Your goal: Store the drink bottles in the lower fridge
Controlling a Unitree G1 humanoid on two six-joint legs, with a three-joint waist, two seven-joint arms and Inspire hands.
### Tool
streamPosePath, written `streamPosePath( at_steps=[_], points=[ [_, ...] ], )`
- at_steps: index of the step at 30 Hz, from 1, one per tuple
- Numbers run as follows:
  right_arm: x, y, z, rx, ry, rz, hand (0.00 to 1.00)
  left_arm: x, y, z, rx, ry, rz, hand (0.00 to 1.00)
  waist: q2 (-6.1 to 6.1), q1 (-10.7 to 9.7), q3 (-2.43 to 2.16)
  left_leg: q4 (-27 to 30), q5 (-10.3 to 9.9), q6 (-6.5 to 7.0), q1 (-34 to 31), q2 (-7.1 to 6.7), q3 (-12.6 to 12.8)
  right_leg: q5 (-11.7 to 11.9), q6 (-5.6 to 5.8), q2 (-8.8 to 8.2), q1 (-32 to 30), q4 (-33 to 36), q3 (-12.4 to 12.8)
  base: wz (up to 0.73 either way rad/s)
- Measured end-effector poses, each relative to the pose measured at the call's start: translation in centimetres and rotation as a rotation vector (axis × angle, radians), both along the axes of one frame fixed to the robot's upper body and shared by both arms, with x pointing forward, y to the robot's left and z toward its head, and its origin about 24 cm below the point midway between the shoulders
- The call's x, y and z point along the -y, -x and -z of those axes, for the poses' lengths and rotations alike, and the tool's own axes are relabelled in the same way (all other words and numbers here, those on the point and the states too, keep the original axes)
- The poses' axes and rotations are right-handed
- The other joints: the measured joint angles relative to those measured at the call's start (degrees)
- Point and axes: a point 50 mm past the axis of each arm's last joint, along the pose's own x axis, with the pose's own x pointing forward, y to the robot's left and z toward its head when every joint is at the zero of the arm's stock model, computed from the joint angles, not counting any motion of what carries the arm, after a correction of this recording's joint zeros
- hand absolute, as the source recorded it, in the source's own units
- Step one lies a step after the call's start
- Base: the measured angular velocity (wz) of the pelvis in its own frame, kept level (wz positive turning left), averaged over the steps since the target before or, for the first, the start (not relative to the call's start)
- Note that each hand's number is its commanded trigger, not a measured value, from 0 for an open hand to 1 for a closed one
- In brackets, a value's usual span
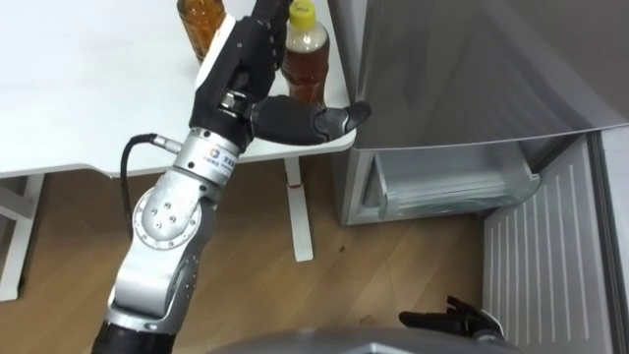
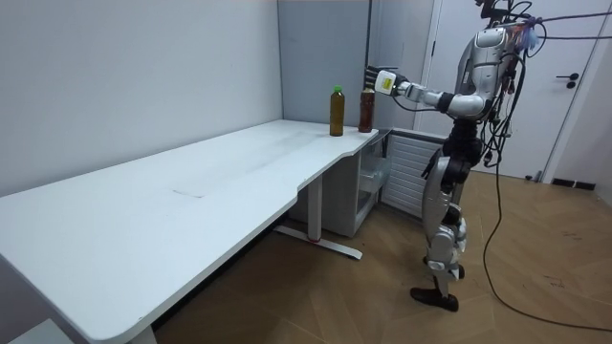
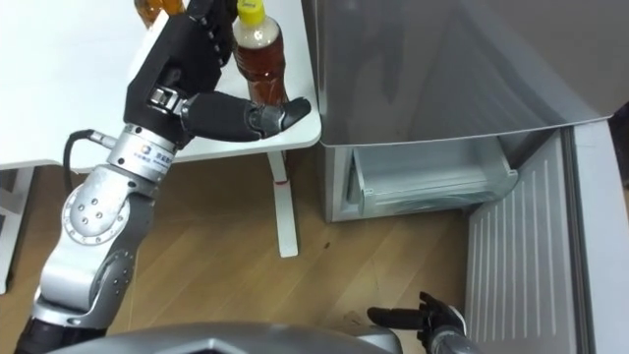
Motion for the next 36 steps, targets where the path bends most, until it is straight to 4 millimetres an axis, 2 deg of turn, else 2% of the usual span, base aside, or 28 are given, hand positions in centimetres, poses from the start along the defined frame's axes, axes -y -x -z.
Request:
streamPosePath(
  at_steps=[23,29,33,36],
  points=[
    [0.0,0.2,0.0,-0.003,0.006,0.002,0.0,-1.3,-0.4,0.3,-0.016,0.004,-0.108,0.0,-0.26,0.0,0.2,-0.2,0.0,0.0,0.1,0.02,0.2,0.0,0.0,0.01,0.3,0.0,0.1,0.0],
    [-0.2,0.1,0.0,0.003,0.001,0.002,0.0,-1.9,-0.7,1.0,-0.047,0.005,-0.169,0.0,-0.77,-0.1,0.64,-0.4,0.0,0.0,0.1,0.02,0.2,0.0,0.01,0.02,-0.1,0.0,0.2,0.0],
    [-0.2,0.0,0.0,0.006,0.002,0.001,0.0,-1.9,-1.0,0.7,-0.032,0.01,-0.183,0.0,-0.64,-0.2,0.6,-0.4,0.0,0.0,0.0,0.08,0.7,0.0,0.01,0.09,-0.2,0.0,0.9,-0.07],
    [-0.2,0.0,0.0,0.008,0.003,0.001,0.0,-1.8,-1.5,0.4,-0.016,-0.001,-0.188,0.0,-0.24,-0.6,0.37,-0.4,0.0,0.0,0.0,0.08,0.8,0.0,0.0,0.13,-0.1,0.0,1.4,0.0]
  ],
)
